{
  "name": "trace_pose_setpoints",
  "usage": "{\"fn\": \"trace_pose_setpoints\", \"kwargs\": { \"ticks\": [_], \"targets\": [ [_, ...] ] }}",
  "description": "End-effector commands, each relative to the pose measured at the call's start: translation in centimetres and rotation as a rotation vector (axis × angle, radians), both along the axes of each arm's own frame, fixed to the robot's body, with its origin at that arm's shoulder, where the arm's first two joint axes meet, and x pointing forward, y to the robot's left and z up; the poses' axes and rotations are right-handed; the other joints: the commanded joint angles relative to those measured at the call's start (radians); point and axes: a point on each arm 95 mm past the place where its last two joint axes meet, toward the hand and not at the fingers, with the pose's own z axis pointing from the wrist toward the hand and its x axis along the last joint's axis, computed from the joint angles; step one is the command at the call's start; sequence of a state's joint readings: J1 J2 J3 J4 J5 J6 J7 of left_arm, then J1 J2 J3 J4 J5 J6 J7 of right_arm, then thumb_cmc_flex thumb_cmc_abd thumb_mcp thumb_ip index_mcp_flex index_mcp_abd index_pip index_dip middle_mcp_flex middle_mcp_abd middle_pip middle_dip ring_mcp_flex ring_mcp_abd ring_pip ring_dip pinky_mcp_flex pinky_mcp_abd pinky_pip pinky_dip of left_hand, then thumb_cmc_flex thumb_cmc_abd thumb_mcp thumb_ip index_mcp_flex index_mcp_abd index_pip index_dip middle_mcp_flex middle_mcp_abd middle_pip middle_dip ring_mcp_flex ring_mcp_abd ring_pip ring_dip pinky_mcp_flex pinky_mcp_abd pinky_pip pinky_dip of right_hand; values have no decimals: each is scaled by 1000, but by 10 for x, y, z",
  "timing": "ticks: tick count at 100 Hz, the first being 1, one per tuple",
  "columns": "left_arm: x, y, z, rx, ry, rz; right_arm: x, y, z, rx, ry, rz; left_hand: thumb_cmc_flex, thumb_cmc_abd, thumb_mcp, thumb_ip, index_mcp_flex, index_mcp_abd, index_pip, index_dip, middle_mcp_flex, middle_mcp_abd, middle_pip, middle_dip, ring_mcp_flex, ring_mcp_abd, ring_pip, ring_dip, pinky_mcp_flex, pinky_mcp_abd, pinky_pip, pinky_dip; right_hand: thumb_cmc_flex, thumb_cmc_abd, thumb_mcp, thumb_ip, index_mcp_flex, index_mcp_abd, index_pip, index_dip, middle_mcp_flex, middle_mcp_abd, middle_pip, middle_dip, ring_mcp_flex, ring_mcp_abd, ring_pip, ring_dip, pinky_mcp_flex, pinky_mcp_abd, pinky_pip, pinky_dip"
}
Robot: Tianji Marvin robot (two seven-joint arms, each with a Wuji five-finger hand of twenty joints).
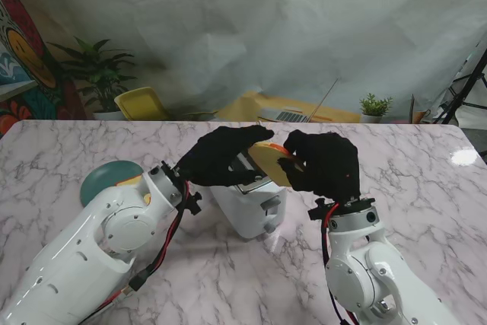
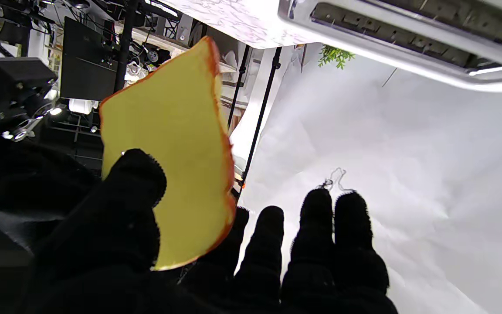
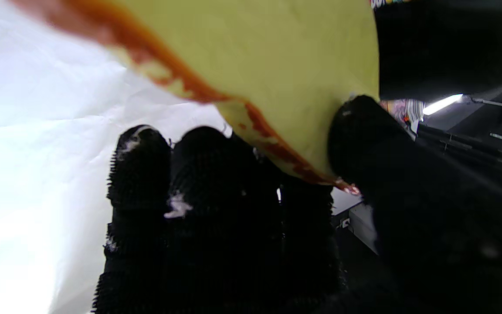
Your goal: Toast the toast slices
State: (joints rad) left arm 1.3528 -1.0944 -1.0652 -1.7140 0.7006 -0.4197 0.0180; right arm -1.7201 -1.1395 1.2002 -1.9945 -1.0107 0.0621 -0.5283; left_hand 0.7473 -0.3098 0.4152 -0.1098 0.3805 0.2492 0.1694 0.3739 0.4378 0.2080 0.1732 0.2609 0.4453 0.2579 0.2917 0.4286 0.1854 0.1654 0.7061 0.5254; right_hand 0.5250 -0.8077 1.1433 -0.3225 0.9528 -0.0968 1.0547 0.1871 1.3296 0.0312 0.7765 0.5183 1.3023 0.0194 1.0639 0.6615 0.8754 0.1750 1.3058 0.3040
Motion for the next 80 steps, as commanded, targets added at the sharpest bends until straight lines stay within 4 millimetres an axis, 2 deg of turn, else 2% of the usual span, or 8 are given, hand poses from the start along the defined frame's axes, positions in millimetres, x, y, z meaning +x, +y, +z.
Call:
{"fn": "trace_pose_setpoints", "kwargs": {
  "ticks": [1, 7, 16, 25, 49, 61, 67, 80],
  "targets": [
    [4, -1, -11, -17, 48, 13, -2, 5, 2, 35, 4, 17, -12, 2, 61, 31, 26, -3, 5, 21, 54, -11, -4, -6, 62, -11, 8, -15, 36, 2, 20, 15, 64, -10, 93, 1, 42, -92, 76, 47, 61, 51, 6, 11, 19, -86, 43, 15, 17, -37, -2, -11],
    [6, -4, -15, -58, 78, 24, -4, 7, 3, 42, -1, 26, -6, -4, 112, 28, 84, -5, 56, 52, 139, -47, 57, 28, 138, -45, 38, 7, 84, -14, 78, 46, 62, -9, 91, 1, 42, -92, 76, 48, 61, 50, 5, 12, 18, -86, 42, 15, 17, -39, -2, -12],
    [9, -10, -20, -165, 110, 38, -5, 8, 5, 41, -6, 34, 123, -62, 119, -13, 223, -146, 358, 197, 388, -154, 203, 95, 352, -116, 143, 105, 211, -43, 225, 93, 60, -6, 88, 1, 39, -95, 74, 52, 58, 46, 3, 14, 18, -88, 35, 13, 16, -42, -3, -13],
    [11, -14, -25, -263, 152, 36, -6, 9, 5, 45, -9, 38, 267, -103, 64, -2, 349, -282, 753, 20, 699, -200, 167, 285, 551, -150, 283, 211, 341, -49, 371, 119, 59, -4, 82, 1, 36, -98, 72, 55, 54, 42, 0, 14, 17, -87, 26, 9, 15, -44, -4, -14],
    [13, -12, -24, -319, 143, 25, -6, 5, -4, 13, 80, 28, 148, -157, 302, -90, 387, -417, 843, 108, 766, -242, 214, 424, 608, -163, 339, 344, 368, -70, 385, 118, 69, 17, 16, 20, 21, -99, 59, 39, 32, 35, -17, -4, 18, -70, -43, -27, -21, -30, -25, -24],
    [12, -9, -20, -320, 133, 22, -4, 5, -8, 2, 89, 22, 174, -132, 260, -84, 366, -413, 826, 163, 740, -250, 200, 446, 571, -175, 305, 357, 330, -86, 356, 120, 71, 13, 22, 24, 26, -98, 62, 33, 40, 37, -13, -9, 21, -74, -36, -24, -16, -30, -20, -23],
    [10, -7, -19, -310, 135, 20, -4, 6, -8, 2, 81, 24, 252, -87, 120, -38, 312, -355, 806, 139, 684, -259, 132, 448, 505, -175, 231, 329, 273, -93, 310, 121, 69, 12, 29, 24, 25, -101, 66, 34, 40, 37, -10, -10, 21, -75, -29, -21, -15, -32, -17, -22],
    [9, -3, -19, -265, 131, 0, -4, 8, -5, 9, 59, 29, 115, -121, 190, -27, 201, -214, 478, 66, 396, -192, 175, 140, 360, -161, 76, 186, 171, -91, 198, 87, 67, 13, 44, 21, 24, -104, 71, 35, 39, 38, -2, -7, 21, -77, -19, -16, -12, -28, -14, -23]
  ]
}}
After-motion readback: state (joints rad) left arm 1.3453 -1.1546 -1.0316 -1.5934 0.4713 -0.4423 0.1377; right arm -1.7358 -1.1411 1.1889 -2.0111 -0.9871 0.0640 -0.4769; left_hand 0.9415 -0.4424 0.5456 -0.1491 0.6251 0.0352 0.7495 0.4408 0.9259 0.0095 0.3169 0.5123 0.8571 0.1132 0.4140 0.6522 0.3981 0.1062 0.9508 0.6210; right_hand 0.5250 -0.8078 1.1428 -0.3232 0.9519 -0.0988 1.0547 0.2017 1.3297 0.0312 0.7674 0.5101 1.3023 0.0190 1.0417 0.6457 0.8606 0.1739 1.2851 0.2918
